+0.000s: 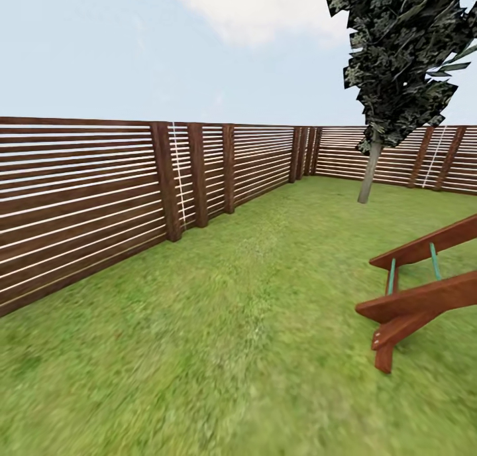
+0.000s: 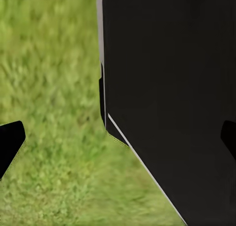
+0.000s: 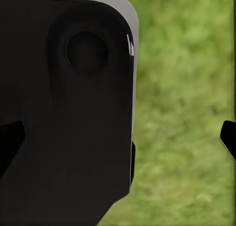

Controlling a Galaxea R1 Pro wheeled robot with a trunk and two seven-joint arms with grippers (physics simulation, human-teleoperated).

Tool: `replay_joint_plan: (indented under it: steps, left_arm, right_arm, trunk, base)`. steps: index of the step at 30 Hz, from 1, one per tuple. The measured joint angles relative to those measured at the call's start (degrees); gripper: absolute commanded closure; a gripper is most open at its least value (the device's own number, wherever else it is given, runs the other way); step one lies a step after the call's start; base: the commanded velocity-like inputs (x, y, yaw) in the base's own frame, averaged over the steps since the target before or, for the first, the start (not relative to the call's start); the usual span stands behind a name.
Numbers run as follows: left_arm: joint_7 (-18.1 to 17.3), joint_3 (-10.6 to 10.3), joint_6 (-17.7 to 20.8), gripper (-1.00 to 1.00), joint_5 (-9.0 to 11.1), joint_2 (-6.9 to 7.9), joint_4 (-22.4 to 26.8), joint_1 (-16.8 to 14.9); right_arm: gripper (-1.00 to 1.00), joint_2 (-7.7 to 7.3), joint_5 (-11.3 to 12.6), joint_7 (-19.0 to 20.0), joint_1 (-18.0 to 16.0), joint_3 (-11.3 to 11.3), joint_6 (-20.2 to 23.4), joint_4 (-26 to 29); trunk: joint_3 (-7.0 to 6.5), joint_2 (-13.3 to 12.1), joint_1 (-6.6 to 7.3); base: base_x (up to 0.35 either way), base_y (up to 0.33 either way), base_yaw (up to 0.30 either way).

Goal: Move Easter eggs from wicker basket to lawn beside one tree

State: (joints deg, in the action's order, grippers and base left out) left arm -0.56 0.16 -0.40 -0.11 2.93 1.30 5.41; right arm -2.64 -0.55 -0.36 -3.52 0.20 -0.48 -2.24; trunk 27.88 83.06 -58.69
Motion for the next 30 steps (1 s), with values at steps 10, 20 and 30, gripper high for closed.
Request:
replay_joint_plan:
  steps: [10,20,30]
  left_arm:
    - [0.0,0.0,0.0,-1.0,0.0,0.04,0.0,0.0]
    - [0.0,0.0,0.1,-1.0,0.0,-0.03,0.0,0.0]
    - [0.0,0.0,0.0,-1.0,0.0,-0.04,0.0,0.0]
  right_arm:
    - [-1.0,0.0,0.0,0.0,0.0,0.0,0.0,0.0]
    - [-1.0,0.0,0.0,0.0,0.0,0.0,0.0,0.0]
    - [-1.0,0.0,0.0,0.0,0.0,0.0,0.0,0.0]
  trunk:
    - [0.0,0.0,0.0]
    - [0.0,0.0,0.0]
    - [0.0,0.0,0.0]
  base:
    - [0.338,0.0,0.0]
    - [0.338,0.0,0.0]
    - [0.338,0.0,0.0]
